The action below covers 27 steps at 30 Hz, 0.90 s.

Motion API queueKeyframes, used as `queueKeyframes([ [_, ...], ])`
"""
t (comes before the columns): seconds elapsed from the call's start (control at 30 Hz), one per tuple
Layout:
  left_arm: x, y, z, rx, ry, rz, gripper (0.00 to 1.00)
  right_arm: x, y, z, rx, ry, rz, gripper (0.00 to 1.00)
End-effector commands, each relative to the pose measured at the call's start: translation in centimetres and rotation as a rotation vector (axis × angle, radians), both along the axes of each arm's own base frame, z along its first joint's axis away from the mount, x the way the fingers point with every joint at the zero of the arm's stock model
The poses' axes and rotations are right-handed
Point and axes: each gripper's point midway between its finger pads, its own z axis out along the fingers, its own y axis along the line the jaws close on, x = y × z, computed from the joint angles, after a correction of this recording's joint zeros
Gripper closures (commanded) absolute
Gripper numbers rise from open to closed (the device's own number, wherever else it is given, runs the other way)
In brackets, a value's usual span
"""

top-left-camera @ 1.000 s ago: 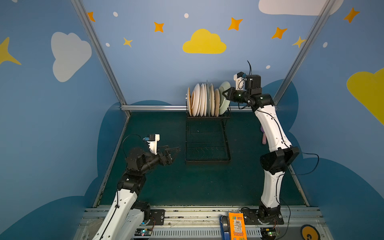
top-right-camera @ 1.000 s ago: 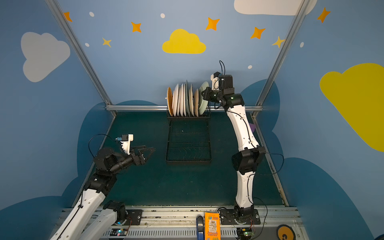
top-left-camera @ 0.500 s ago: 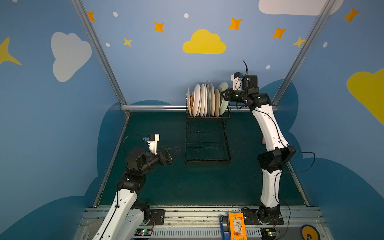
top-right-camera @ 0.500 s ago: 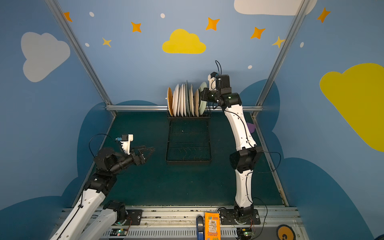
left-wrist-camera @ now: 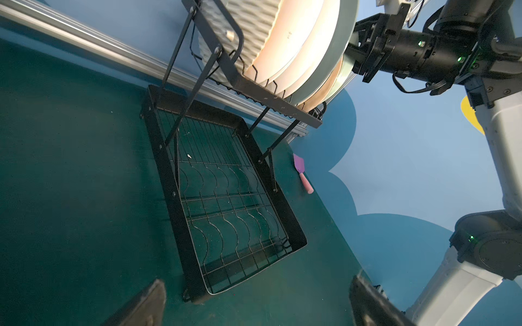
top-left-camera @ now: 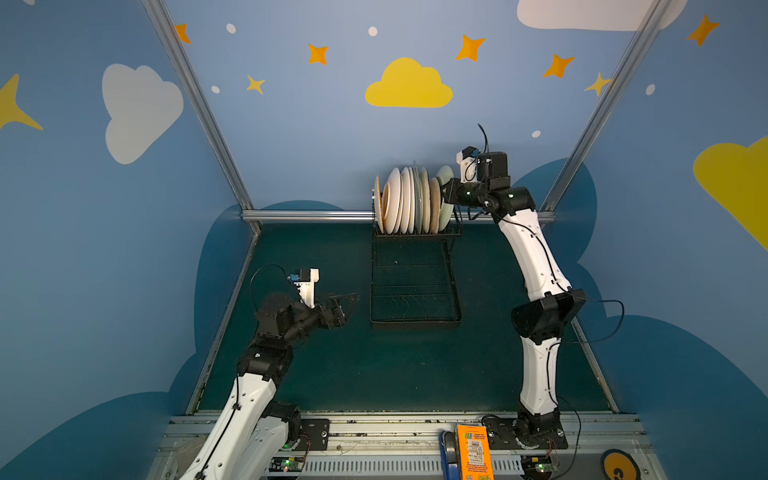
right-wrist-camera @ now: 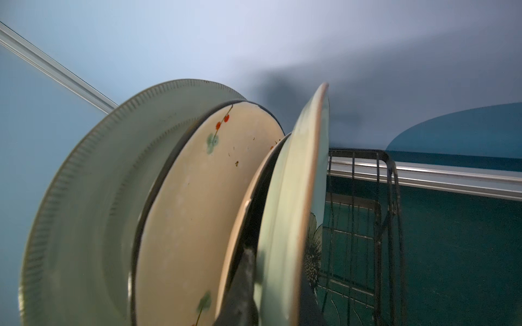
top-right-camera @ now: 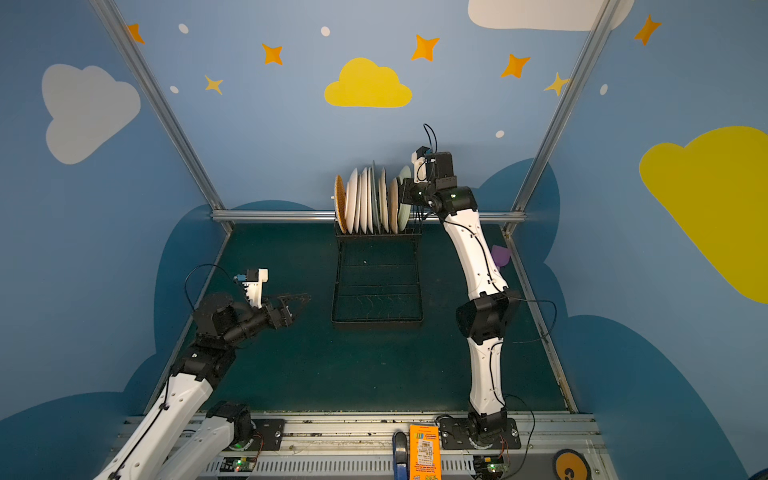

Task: Load the plates into the dish rack
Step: 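Lower the floral plate into the rack slot with right gripper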

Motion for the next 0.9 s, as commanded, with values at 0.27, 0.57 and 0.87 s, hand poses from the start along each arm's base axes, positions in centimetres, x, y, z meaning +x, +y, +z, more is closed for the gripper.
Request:
queueKeyframes([
  [0.27,1.0,-0.5,1.9,-0.043,0.021,0.004,0.0,0.9,-0.3,-0.1,-0.05,-0.044,0.008,1.0],
  [0.57,1.5,-1.2,3.3,-0.053,0.02,0.012,0.0,1.5,-0.2,-1.8,-0.053,-0.01,0.009,1.0],
  [0.87,1.5,-1.7,3.5,-0.047,0.02,0.017,0.0,1.4,0.1,-1.8,-0.033,-0.002,0.02,0.91],
])
